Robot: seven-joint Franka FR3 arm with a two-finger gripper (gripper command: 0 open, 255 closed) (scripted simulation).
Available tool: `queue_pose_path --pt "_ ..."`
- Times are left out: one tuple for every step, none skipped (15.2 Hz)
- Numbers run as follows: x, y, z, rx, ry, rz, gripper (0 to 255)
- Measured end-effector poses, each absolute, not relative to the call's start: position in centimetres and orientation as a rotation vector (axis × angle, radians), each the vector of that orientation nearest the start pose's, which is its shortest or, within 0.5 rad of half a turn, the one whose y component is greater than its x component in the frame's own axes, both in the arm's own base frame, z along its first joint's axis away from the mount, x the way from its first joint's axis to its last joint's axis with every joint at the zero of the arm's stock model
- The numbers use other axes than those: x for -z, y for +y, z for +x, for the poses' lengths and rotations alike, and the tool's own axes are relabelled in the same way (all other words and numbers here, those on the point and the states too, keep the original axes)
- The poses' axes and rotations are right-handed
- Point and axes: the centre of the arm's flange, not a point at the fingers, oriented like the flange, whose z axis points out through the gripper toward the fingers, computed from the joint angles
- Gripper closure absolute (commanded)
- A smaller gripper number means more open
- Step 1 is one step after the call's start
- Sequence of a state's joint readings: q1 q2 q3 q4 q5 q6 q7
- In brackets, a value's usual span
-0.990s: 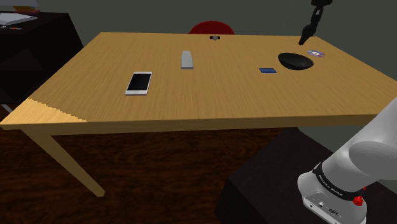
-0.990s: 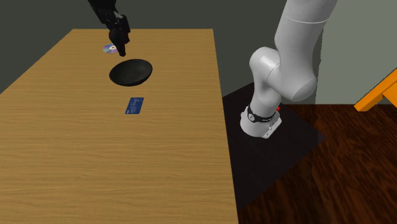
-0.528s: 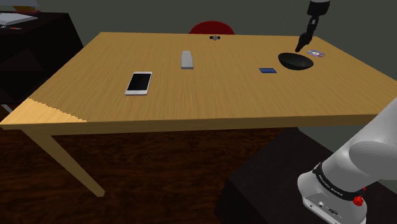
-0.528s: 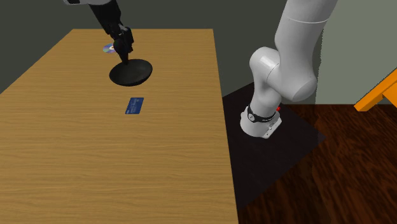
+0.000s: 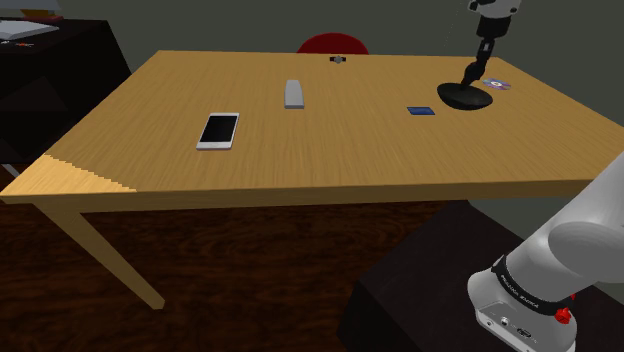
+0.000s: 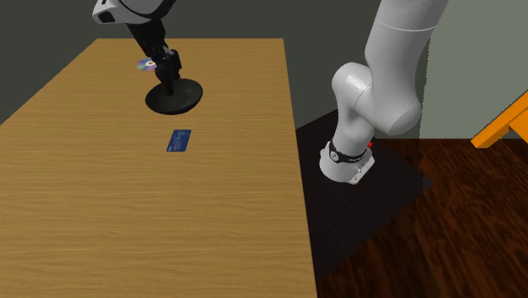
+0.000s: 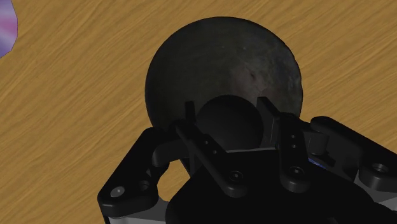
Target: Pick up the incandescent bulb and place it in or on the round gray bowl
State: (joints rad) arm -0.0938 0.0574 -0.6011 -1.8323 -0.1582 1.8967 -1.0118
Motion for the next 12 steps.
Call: queue_pose_path --pt "-50.18 -37.47 44.05 -0.208 -0.597 -3.212 255" --pt "-50.16 -37.47 44.04 -0.208 -0.597 -3.212 255" --pt "-50.15 -37.47 44.04 -0.208 -0.597 -3.212 255" --pt "-50.15 -37.47 44.04 -0.208 -0.597 -3.212 255" --pt "-50.15 -37.47 44.04 -0.208 -0.597 -3.212 0" --pt "-50.15 -37.47 44.04 -0.208 -0.597 -3.212 0" --pt "-50.15 -37.47 44.04 -0.208 -0.597 -3.213 0" --pt "-50.15 -37.47 44.04 -0.208 -0.597 -3.213 0" --pt "-50.15 -37.47 44.04 -0.208 -0.597 -3.213 0" --pt "-50.15 -37.47 44.04 -0.208 -0.597 -3.213 0" --pt "-50.15 -37.47 44.04 -0.208 -0.597 -3.213 0" --pt "-50.73 -37.29 44.09 -0.207 -0.597 -3.213 0"
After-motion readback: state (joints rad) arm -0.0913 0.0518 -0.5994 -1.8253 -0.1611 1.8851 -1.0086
